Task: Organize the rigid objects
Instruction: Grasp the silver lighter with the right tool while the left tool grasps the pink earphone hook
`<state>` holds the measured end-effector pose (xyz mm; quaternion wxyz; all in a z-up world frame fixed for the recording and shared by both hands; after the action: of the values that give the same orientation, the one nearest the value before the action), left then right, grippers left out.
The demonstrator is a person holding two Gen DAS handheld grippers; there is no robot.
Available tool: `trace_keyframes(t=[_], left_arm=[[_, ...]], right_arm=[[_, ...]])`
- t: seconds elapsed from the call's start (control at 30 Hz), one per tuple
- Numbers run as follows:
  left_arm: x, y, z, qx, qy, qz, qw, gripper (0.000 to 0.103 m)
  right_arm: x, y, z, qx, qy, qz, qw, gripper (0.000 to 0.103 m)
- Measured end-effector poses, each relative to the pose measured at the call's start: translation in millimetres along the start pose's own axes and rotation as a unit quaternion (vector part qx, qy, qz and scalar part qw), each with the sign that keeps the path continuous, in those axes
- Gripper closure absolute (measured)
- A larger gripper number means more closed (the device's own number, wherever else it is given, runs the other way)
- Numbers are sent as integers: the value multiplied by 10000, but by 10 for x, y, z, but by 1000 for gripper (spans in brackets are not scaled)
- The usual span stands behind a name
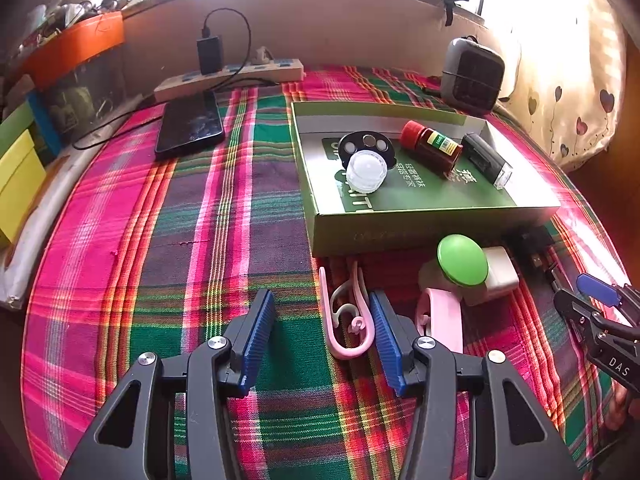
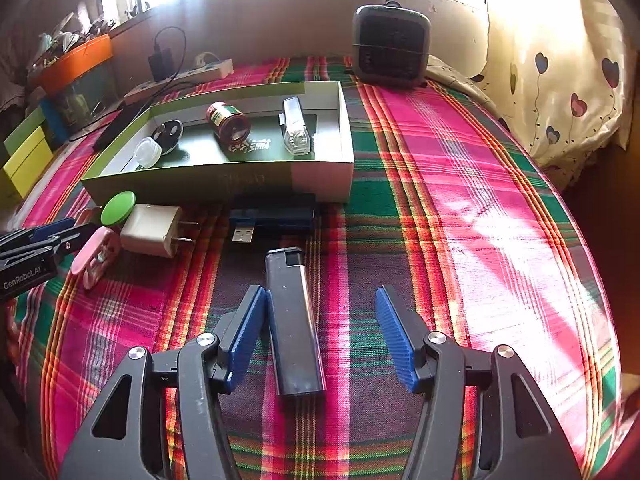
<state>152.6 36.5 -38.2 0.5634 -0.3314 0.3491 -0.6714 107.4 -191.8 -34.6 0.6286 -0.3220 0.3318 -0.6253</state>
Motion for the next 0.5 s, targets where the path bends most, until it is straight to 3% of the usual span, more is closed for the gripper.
trace_keyframes(t=[0.17, 0.4, 0.5], left_arm=[[-49, -13, -6, 29, -85, 26, 10000, 65], [-118, -22, -12, 38, -150, 103, 9998, 80], [-145, -27, -16, 44, -237, 34, 9997, 80]], right_arm=[[23, -18, -11, 19, 25, 23, 10000, 52], [46, -35, -7, 48, 64, 50, 10000, 71], [62, -39, -3, 59, 102, 93, 9999, 79]])
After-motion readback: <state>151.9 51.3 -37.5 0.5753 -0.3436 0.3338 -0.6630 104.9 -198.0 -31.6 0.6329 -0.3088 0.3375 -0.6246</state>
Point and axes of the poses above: each gripper's, at about its wrist camera, not at the fingertips, and y roughly the way its jaws point, x to its right, z to its top, the point moved 6 cm from there along y, roughly the way its jaws point, and after that the axes turned 6 degrees about -x, right-handed, at the moved point
